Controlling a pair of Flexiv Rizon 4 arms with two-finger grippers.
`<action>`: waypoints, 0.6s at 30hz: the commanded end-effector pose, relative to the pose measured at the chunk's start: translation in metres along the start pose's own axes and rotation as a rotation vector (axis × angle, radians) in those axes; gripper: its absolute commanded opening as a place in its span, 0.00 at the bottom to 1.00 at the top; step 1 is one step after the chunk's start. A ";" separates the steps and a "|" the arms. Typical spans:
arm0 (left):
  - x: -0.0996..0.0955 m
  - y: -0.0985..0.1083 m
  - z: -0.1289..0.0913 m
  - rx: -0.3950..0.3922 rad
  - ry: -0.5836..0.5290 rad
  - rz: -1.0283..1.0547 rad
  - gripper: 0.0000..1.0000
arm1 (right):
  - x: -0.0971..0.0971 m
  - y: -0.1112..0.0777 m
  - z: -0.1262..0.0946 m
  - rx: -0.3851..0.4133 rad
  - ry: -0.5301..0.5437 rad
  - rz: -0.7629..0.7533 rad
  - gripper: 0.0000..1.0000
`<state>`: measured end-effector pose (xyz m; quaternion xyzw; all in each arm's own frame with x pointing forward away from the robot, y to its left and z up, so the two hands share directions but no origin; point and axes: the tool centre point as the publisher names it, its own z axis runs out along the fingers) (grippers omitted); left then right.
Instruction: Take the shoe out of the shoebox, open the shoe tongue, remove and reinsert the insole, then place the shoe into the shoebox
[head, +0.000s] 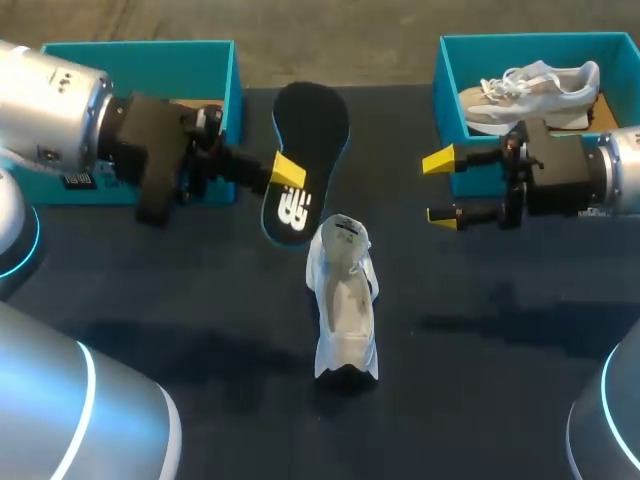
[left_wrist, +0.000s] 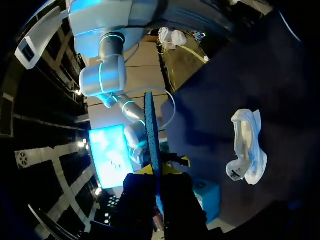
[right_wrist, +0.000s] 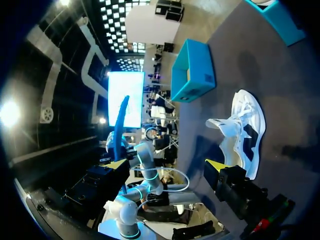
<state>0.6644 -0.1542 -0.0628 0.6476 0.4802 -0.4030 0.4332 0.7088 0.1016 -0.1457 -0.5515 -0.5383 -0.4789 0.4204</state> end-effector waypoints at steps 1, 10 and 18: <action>0.024 0.003 0.001 -0.022 -0.014 0.031 0.00 | 0.000 0.000 0.001 -0.002 -0.001 0.000 1.00; 0.047 0.008 -0.001 -0.088 -0.047 0.060 0.00 | 0.000 0.000 0.001 -0.002 -0.001 0.000 1.00; 0.047 0.008 -0.001 -0.088 -0.047 0.060 0.00 | 0.000 0.000 0.001 -0.002 -0.001 0.000 1.00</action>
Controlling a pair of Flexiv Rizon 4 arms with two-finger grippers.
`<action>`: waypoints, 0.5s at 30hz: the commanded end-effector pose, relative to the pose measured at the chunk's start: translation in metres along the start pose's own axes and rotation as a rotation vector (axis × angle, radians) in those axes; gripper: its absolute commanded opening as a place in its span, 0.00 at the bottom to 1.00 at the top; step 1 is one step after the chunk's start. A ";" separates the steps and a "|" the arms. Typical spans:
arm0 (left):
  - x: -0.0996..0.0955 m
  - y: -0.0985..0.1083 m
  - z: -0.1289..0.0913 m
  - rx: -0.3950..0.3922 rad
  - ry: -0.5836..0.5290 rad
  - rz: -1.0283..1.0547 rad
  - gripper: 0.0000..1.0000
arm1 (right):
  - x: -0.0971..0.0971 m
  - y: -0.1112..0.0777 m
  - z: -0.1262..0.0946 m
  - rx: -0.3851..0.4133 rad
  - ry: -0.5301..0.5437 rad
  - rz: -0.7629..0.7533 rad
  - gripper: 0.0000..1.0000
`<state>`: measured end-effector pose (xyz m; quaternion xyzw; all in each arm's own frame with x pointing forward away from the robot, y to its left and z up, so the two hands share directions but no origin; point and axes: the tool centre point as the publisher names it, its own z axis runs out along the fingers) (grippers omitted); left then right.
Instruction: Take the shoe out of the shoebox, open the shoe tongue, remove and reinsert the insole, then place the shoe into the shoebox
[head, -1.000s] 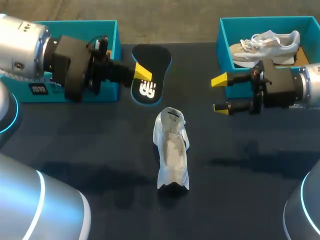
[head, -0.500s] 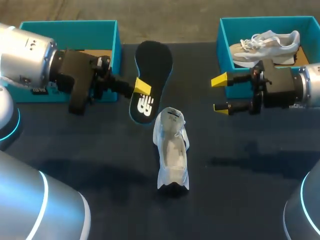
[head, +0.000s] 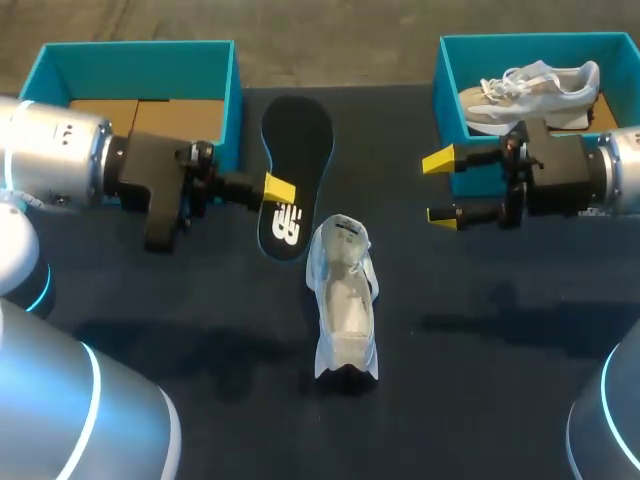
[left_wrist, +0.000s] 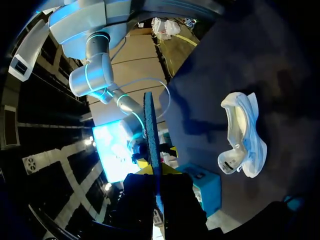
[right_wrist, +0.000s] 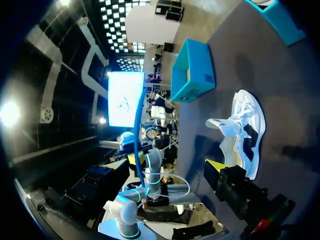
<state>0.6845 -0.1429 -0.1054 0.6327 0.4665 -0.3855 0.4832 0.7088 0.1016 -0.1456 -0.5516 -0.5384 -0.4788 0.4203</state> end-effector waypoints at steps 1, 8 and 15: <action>-0.001 -0.002 -0.001 -0.004 0.002 0.001 0.00 | 0.000 0.000 0.001 -0.002 -0.001 0.000 1.00; 0.029 0.012 0.019 0.031 0.019 0.026 0.00 | 0.000 0.000 0.001 -0.002 -0.001 0.000 1.00; 0.056 0.021 0.028 0.015 -0.024 0.057 0.00 | 0.000 0.000 0.001 -0.002 -0.001 0.000 1.00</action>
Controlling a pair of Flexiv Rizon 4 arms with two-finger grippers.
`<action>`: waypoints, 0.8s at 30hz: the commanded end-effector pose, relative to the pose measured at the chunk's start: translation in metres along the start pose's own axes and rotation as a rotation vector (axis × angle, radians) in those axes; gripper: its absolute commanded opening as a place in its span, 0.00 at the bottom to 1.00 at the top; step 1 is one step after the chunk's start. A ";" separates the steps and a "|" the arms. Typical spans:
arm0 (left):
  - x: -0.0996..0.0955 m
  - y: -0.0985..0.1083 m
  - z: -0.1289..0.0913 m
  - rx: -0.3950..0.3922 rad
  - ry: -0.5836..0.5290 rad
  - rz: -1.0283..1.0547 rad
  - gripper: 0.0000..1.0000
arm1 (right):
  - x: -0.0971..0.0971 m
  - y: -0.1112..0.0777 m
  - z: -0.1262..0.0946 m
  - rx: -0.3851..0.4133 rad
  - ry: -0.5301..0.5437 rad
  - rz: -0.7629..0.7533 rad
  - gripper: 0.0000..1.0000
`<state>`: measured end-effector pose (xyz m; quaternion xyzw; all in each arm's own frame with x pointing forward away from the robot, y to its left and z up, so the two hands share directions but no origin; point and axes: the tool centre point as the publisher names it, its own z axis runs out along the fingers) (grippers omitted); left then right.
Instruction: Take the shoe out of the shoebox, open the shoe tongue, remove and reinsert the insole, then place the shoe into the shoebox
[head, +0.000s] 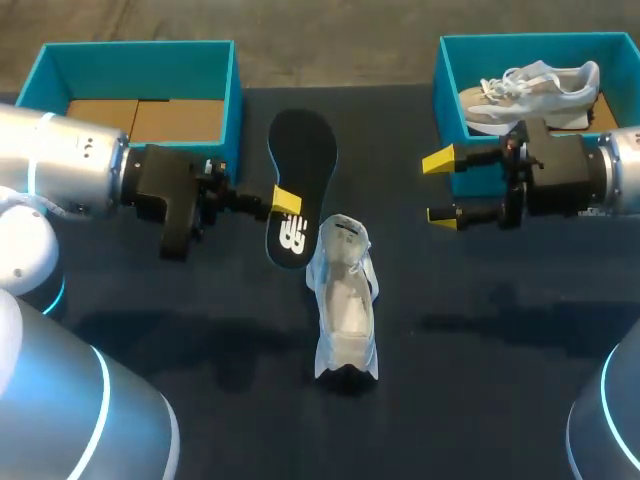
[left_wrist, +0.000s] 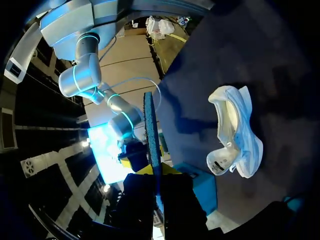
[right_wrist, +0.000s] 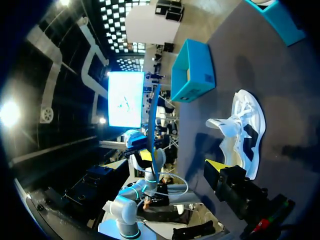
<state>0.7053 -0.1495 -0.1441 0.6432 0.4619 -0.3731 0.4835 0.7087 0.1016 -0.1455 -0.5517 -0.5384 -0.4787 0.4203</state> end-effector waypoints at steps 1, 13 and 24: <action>0.016 0.011 0.015 0.008 -0.041 0.042 0.00 | 0.000 0.000 0.001 -0.002 -0.001 0.000 1.00; 0.012 0.023 0.029 -0.013 -0.083 0.074 0.00 | 0.000 0.000 0.001 -0.002 -0.001 0.000 1.00; 0.012 0.023 0.029 -0.013 -0.083 0.074 0.00 | 0.002 0.004 0.007 0.000 -0.001 -0.001 1.00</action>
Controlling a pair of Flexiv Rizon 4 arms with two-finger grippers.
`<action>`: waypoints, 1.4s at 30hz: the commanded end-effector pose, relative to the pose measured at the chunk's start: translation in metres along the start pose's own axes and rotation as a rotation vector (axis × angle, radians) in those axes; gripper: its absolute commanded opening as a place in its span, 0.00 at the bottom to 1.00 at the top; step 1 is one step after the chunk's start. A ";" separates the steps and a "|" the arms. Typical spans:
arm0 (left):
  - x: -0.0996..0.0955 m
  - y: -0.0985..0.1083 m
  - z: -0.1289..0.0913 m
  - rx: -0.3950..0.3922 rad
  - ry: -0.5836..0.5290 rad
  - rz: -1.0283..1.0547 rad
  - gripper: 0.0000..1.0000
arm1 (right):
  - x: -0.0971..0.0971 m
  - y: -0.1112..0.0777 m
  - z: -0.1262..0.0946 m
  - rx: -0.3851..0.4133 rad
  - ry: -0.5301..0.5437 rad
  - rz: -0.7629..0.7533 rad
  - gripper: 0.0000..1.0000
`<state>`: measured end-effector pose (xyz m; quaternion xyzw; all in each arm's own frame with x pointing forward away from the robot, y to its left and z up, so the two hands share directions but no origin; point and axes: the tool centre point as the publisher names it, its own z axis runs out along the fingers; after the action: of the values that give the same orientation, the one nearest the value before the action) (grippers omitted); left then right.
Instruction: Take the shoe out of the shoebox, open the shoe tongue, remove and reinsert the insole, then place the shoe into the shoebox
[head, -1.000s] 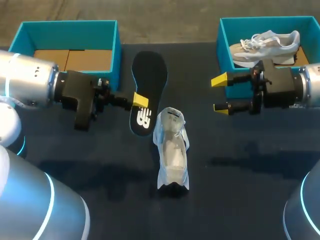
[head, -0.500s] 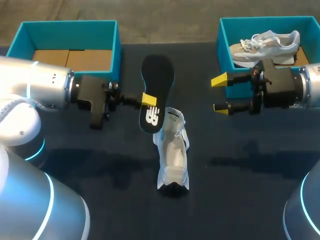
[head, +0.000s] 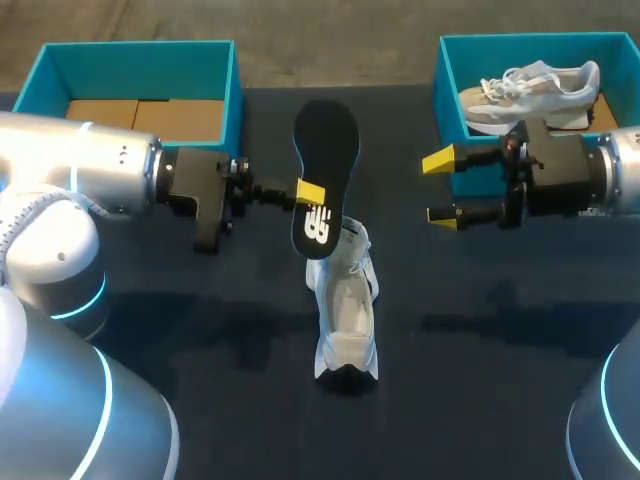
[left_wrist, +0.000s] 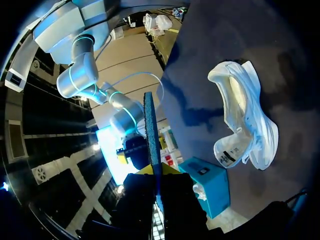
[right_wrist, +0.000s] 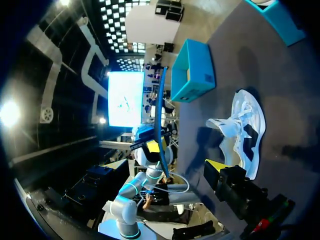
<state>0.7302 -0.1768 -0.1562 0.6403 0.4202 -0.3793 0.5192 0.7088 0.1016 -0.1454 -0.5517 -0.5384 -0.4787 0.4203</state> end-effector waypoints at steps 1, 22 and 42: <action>0.000 -0.001 0.001 -0.001 0.000 0.002 0.00 | 0.004 0.006 0.009 -0.013 -0.003 -0.009 1.00; 0.000 -0.004 0.001 -0.045 -0.006 0.004 0.00 | 0.008 0.032 0.062 -0.004 0.034 -0.044 1.00; 0.005 -0.010 0.001 -0.092 -0.003 -0.003 0.00 | 0.008 0.040 0.086 0.017 0.040 -0.051 1.00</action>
<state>0.7236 -0.1763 -0.1642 0.6153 0.4378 -0.3625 0.5462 0.7515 0.1778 -0.1481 -0.5240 -0.5498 -0.4951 0.4219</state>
